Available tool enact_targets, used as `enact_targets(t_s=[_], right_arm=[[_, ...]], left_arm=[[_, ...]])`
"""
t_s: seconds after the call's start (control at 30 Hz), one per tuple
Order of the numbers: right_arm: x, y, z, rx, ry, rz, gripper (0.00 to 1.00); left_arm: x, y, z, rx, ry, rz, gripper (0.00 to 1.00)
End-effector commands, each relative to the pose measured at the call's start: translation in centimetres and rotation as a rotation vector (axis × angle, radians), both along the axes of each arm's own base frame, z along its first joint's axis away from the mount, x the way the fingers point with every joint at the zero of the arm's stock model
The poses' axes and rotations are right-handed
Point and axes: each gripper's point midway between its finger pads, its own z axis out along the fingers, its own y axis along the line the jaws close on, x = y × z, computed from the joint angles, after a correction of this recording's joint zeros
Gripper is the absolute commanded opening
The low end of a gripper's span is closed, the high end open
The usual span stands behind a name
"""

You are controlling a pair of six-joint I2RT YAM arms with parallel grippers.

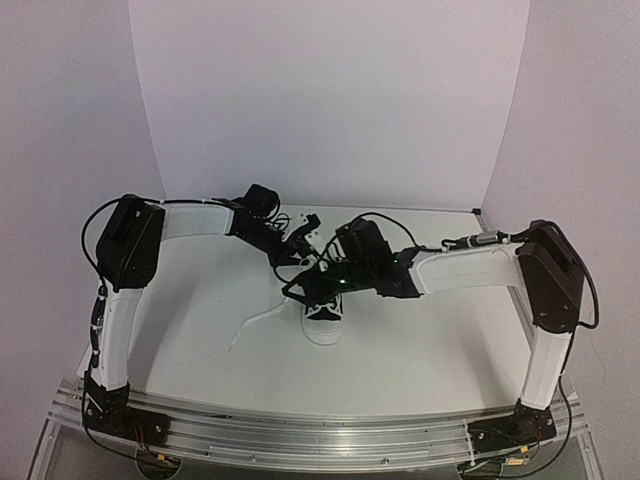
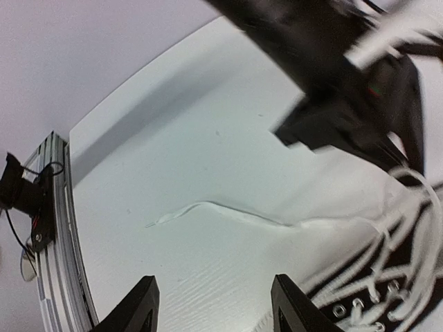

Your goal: Tie the shoes

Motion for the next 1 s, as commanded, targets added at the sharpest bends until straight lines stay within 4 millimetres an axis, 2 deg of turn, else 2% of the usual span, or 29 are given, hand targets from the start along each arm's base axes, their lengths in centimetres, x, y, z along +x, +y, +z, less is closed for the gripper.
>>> enact_targets(t_s=[0.0, 0.17, 0.27, 0.37, 0.5, 0.67, 0.97], right_arm=[[-4.2, 4.1, -1.0, -0.117, -0.151, 0.345, 0.6], [-5.9, 8.3, -2.8, -0.13, -0.229, 0.455, 0.77], [-5.3, 10.3, -4.2, -0.142, -0.273, 0.477, 0.8], [-4.5, 11.4, -5.9, -0.165, -0.313, 0.502, 0.81], [-3.6, 12.6, -7.6, -0.179, -0.332, 0.513, 0.82], [-2.5, 13.7, -8.4, -0.16, -0.311, 0.501, 0.83], [-1.1, 12.7, -11.7, -0.187, -0.179, 0.49, 0.84]], left_arm=[[0.8, -0.1, 4.6, -0.053, -0.053, 0.041, 0.0], [0.9, -0.4, 4.2, -0.064, -0.035, 0.045, 0.0], [1.0, -0.4, 3.8, -0.06, -0.035, 0.038, 0.0], [0.9, -0.4, 3.5, -0.059, -0.029, 0.031, 0.0], [0.6, -0.5, 3.1, -0.055, -0.018, 0.023, 0.0], [0.3, -0.6, 2.9, -0.06, -0.001, 0.015, 0.0], [0.1, -0.5, 2.7, -0.053, -0.005, 0.003, 0.0]])
